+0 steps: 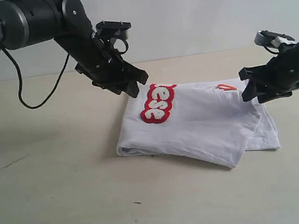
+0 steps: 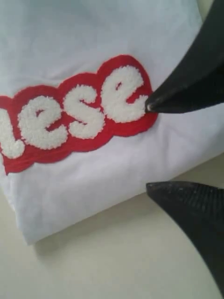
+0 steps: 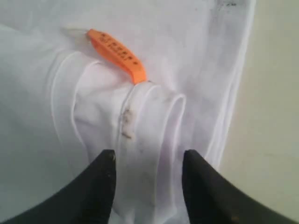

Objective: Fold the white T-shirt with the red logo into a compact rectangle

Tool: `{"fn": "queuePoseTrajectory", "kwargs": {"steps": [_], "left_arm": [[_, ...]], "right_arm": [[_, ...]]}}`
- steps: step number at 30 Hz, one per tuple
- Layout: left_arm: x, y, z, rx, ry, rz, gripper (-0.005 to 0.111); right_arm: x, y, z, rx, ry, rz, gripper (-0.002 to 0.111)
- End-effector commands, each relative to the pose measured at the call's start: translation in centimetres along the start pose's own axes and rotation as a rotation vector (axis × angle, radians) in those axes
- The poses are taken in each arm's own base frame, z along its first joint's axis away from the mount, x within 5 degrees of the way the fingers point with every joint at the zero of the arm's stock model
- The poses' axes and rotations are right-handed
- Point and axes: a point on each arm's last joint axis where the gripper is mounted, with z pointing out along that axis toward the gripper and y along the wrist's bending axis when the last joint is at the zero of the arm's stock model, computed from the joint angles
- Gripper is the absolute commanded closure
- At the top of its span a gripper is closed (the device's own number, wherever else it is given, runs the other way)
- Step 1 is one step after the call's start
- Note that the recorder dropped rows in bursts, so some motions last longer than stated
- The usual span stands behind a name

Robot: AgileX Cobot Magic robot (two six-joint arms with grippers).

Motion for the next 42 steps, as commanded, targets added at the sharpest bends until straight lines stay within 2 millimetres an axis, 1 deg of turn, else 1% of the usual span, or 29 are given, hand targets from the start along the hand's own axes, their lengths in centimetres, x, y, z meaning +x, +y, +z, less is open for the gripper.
{"fn": "queuePoseTrajectory", "kwargs": {"steps": [1,5,7,13,16,20,24,26,27,30,32,36,38,42], "left_arm": [[-0.4,0.1,-0.5,-0.004,-0.039,-0.001,0.061],[-0.5,0.1,-0.5,-0.008,-0.057,0.003,0.061],[-0.6,0.1,-0.5,-0.01,-0.064,0.003,0.061],[-0.7,0.2,-0.5,-0.014,-0.077,0.01,0.061],[-0.7,0.2,-0.5,-0.014,-0.077,0.01,0.061],[-0.6,0.1,-0.5,-0.01,-0.07,0.009,0.061],[-0.6,0.1,-0.5,-0.008,-0.061,0.009,0.061],[-0.6,0.1,-0.5,-0.009,-0.061,0.017,0.061],[-0.6,0.1,-0.5,-0.01,-0.065,0.021,0.061],[-0.7,0.1,-0.5,-0.01,-0.071,0.022,0.061],[-0.7,0.1,-0.5,-0.01,-0.074,0.022,0.061],[-0.7,0.1,-0.5,-0.008,-0.072,0.021,0.061],[-0.7,0.1,-0.5,-0.008,-0.072,0.021,0.061],[-0.7,0.1,-0.5,-0.006,-0.075,0.024,0.061]], "right_arm": [[-0.5,-0.5,0.7,0.014,-0.021,-0.004,0.058],[-0.9,-0.4,1.7,-0.019,0.009,-0.005,0.058],[-1.0,0.0,1.9,-0.033,0.015,-0.017,0.058],[-1.6,0.7,1.0,-0.024,-0.037,-0.063,0.058],[-1.6,0.8,0.9,-0.036,-0.033,-0.09,0.058],[-0.9,0.3,2.4,-0.052,0.013,-0.071,0.058],[-0.8,0.2,2.7,-0.054,0.017,-0.085,0.059],[-0.8,0.3,2.7,-0.071,0.018,-0.071,0.064],[-0.7,0.4,2.7,-0.08,0.021,-0.082,0.07],[-0.6,0.6,2.7,-0.106,0.034,-0.139,0.091],[-0.5,0.7,2.7,-0.118,0.039,-0.164,0.107],[-0.8,1.2,2.3,-0.149,0.016,-0.214,0.108],[-1.5,1.7,1.1,-0.141,-0.025,-0.264,0.108],[-3.4,2.9,-2.2,-0.105,-0.137,-0.315,0.108]]}}
